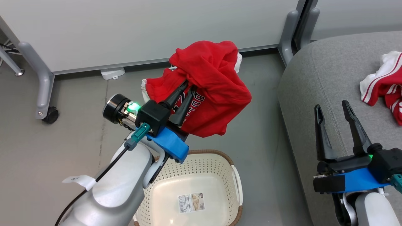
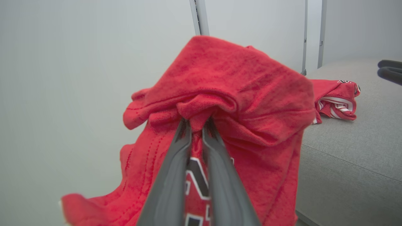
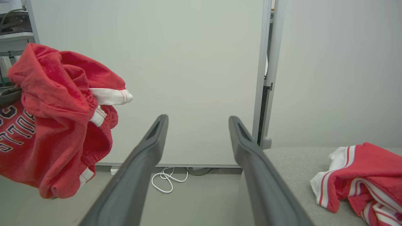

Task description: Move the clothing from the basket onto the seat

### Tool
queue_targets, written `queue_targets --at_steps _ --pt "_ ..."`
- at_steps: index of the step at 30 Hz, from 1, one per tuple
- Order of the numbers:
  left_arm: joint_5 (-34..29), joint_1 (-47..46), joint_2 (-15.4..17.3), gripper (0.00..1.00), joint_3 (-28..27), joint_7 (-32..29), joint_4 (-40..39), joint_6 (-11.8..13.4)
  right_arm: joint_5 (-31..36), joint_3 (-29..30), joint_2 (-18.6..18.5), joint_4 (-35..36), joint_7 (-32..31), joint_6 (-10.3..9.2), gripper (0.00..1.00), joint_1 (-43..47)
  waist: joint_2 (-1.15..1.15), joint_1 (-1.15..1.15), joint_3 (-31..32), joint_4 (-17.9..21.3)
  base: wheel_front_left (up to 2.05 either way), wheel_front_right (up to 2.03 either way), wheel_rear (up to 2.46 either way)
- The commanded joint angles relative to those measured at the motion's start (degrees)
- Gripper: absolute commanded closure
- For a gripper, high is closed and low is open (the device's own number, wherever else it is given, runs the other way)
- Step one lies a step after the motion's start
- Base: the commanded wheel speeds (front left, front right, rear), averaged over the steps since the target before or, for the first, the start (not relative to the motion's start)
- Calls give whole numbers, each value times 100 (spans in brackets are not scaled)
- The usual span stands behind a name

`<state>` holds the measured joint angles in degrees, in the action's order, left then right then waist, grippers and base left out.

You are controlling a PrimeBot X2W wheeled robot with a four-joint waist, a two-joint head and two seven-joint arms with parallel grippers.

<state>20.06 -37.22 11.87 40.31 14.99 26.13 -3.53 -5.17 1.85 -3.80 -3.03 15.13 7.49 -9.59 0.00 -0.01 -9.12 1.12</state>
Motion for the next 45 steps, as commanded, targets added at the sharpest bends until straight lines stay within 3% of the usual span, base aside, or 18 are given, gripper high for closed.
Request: queue_targets --at_steps 1,11,21,32,38,39,40,41,45 --pt "-32 61 -9 100 -20 28 -32 -13 -11 -7 18 -11 3 1 0 83 0 1 16 -16 0 0 0" --pt "-163 197 18 100 -57 29 -177 -89 -72 -278 -87 138 3 2 0 -94 0 1 12 -60 0 0 0" --pt "-292 153 -91 100 -54 29 -114 -160 -242 -1690 -571 169 2 1 0 -749 0 1 -14 -151 0 0 0" --pt "-512 17 -399 100 170 29 -157 -270 -424 -2609 -749 -896 3 1 0 -1511 0 1 -114 -451 0 0 0" --pt "-564 12 -542 100 280 29 -177 -313 -531 -2773 -567 -1374 2 1 0 -1684 0 1 -149 -548 0 0 0" --pt "-561 16 -558 100 292 29 -178 -320 -545 -2766 -524 -1424 3 1 3 -1695 0 1 -152 -554 0 0 0" --pt "-569 23 -568 100 305 29 -175 -330 -557 -2758 -481 -1467 2 1 62 -1705 0 1 -150 -558 0 0 0" --pt "-575 33 -574 100 313 29 -171 -336 -574 -2751 -437 -1495 2 1 100 -1702 0 1 -147 -558 0 0 0" --pt "-601 64 -582 100 324 29 -157 -349 -556 -2712 -333 -1540 3 1 100 -1649 0 1 -142 -541 0 0 0"
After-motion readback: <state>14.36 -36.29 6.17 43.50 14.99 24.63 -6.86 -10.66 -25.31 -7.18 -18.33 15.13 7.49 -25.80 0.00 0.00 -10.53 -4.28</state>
